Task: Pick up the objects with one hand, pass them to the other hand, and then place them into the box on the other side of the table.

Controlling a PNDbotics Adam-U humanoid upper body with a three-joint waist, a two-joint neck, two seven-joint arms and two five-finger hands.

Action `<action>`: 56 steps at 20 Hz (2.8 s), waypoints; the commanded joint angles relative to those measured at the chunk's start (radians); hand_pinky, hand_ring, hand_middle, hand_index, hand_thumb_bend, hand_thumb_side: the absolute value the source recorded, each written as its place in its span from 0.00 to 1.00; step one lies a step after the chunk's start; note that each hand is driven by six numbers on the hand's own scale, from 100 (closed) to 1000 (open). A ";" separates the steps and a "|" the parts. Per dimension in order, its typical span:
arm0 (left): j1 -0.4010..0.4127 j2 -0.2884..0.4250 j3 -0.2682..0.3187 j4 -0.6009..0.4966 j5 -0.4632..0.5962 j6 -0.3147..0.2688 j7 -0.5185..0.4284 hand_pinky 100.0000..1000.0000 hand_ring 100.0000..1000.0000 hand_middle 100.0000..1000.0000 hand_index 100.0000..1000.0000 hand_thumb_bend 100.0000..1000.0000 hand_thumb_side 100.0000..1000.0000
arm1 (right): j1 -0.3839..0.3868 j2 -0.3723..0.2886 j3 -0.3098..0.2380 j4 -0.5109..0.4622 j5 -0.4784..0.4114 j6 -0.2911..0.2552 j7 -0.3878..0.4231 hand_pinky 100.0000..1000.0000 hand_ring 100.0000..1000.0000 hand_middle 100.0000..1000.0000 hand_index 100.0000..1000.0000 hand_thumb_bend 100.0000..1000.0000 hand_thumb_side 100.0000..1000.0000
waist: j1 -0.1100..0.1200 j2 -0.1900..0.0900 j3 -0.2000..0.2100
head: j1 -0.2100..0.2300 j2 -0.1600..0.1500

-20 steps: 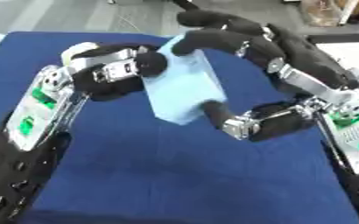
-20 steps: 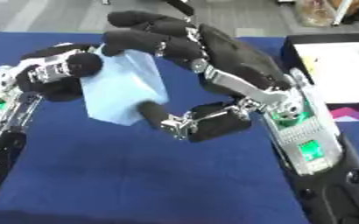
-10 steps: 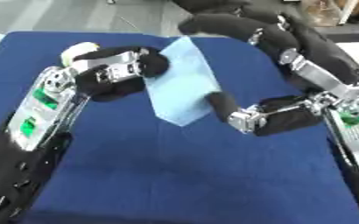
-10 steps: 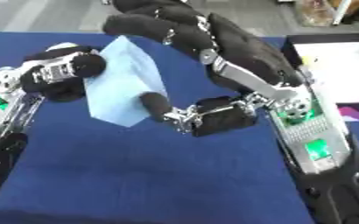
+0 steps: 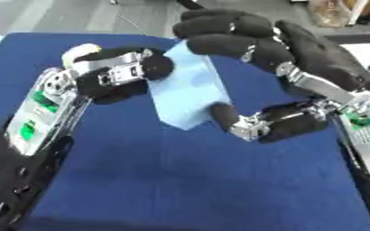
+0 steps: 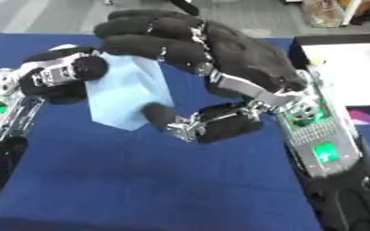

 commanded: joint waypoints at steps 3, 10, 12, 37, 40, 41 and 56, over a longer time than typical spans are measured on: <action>-0.019 0.011 0.008 -0.022 -0.010 -0.008 -0.001 0.75 0.33 0.19 0.54 0.00 0.77 | -0.016 -0.010 -0.007 -0.006 0.037 -0.017 0.025 0.99 1.00 0.98 1.00 0.00 0.00 | -0.001 -0.022 0.001 | -0.003 0.003; -0.023 0.010 0.004 -0.031 -0.041 -0.021 -0.004 0.75 0.33 0.18 0.54 0.00 0.76 | -0.014 -0.002 -0.008 0.010 0.068 -0.025 0.036 0.99 1.00 0.97 1.00 0.00 0.00 | 0.000 -0.020 0.000 | -0.004 0.005; -0.023 0.010 0.002 -0.032 -0.050 -0.023 -0.006 0.75 0.33 0.18 0.54 0.00 0.76 | -0.015 0.000 -0.007 0.015 0.075 -0.027 0.039 0.98 1.00 0.97 1.00 0.00 0.00 | 0.001 -0.019 0.000 | -0.006 0.006; -0.027 0.014 -0.004 -0.060 -0.207 -0.087 -0.017 0.73 0.33 0.18 0.55 0.00 0.71 | -0.017 0.006 -0.010 0.038 0.150 -0.085 0.002 0.81 0.76 0.85 1.00 0.00 0.00 | 0.001 -0.021 0.002 | -0.016 0.013; -0.029 0.013 -0.005 -0.063 -0.218 -0.085 -0.017 0.73 0.34 0.19 0.56 0.00 0.70 | -0.016 0.007 -0.015 0.037 0.155 -0.076 -0.038 0.76 0.69 0.77 1.00 0.00 0.00 | 0.001 -0.021 0.001 | -0.016 0.014; -0.029 0.012 -0.005 -0.063 -0.220 -0.084 -0.016 0.73 0.34 0.20 0.56 0.00 0.71 | -0.016 0.007 -0.016 0.037 0.155 -0.071 -0.054 0.75 0.67 0.76 1.00 0.00 0.00 | 0.001 -0.021 0.001 | -0.016 0.014; -0.032 -0.010 0.015 -0.009 -0.082 0.051 0.088 0.77 0.53 0.46 0.73 0.17 1.00 | -0.013 0.002 -0.032 0.031 0.136 0.010 -0.300 0.67 0.51 0.48 0.85 0.04 0.00 | 0.000 -0.023 0.001 | -0.019 0.013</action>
